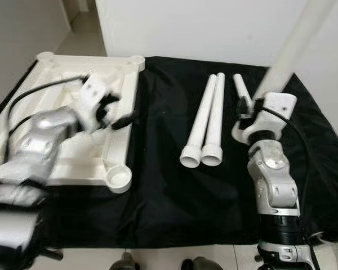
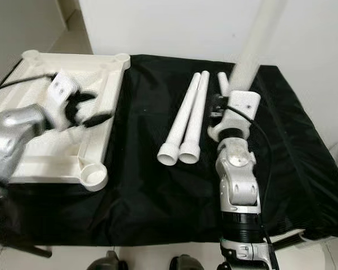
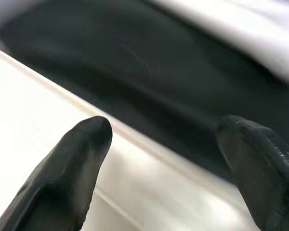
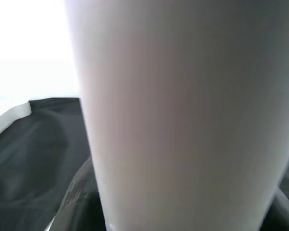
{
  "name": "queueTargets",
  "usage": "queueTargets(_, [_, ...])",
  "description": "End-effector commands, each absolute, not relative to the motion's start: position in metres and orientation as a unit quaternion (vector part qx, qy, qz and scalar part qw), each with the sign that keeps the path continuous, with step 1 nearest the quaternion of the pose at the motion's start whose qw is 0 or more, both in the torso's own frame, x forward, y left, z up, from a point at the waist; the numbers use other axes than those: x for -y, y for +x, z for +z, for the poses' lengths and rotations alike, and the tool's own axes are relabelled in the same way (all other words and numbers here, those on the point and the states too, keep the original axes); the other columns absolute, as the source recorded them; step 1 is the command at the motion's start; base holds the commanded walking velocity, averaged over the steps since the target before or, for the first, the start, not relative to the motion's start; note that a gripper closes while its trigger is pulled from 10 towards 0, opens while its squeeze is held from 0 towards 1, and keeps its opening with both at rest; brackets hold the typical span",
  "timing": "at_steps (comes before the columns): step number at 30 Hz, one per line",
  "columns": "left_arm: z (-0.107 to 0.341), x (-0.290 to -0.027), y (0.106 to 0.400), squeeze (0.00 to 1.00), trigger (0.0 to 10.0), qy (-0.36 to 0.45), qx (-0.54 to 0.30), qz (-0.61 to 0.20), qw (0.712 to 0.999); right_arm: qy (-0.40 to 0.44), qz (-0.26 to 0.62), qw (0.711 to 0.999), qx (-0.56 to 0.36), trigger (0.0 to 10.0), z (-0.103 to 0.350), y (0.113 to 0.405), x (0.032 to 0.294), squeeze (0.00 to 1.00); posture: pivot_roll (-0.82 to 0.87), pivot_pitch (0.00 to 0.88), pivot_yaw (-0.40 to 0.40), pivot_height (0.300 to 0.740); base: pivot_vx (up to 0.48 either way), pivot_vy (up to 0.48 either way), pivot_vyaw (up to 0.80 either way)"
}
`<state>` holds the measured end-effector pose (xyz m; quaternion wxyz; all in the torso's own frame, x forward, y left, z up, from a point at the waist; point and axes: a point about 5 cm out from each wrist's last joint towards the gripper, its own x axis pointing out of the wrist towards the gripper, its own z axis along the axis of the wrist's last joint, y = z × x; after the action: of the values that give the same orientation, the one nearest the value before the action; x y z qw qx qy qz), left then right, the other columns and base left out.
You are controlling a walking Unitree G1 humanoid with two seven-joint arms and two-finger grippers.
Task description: Building children table
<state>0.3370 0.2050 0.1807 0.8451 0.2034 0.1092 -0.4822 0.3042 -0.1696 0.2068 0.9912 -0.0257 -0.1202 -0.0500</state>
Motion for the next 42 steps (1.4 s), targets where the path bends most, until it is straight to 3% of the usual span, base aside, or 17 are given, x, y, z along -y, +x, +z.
queueTargets(1, [0.177,-0.203,0.333,0.00,10.0,0.205,-0.123,-0.506,0.829,-0.032,-0.048,0.991,0.124,10.0,0.210,0.304,0.170,0.00,0.03,0.027,-0.005,0.740,0.000,0.000,0.00])
queueTargets(9, [0.163,-0.214,0.331,0.00,10.0,0.250,-0.159,-0.489,0.820,-0.037,-0.044,0.991,0.125,10.0,0.211,0.305,0.169,0.00,0.03,0.028,-0.010,0.740,0.000,0.000,0.00])
queueTargets(20, [0.142,-0.204,0.326,0.00,10.0,0.307,-0.193,-0.498,0.787,-0.041,-0.042,0.990,0.126,10.0,0.213,0.305,0.170,0.00,0.03,0.031,-0.007,0.740,0.000,0.000,0.00])
queueTargets(32, [0.116,-0.159,0.317,0.00,10.0,0.298,-0.172,-0.557,0.755,-0.042,-0.038,0.990,0.126,10.0,0.213,0.305,0.168,0.00,0.01,0.036,-0.005,0.740,0.000,0.000,0.00])
queueTargets(42, [0.113,-0.109,0.325,0.00,10.0,0.262,-0.111,-0.550,0.785,-0.039,-0.034,0.991,0.127,10.0,0.213,0.306,0.164,0.00,0.00,0.031,-0.003,0.740,0.000,0.000,0.00])
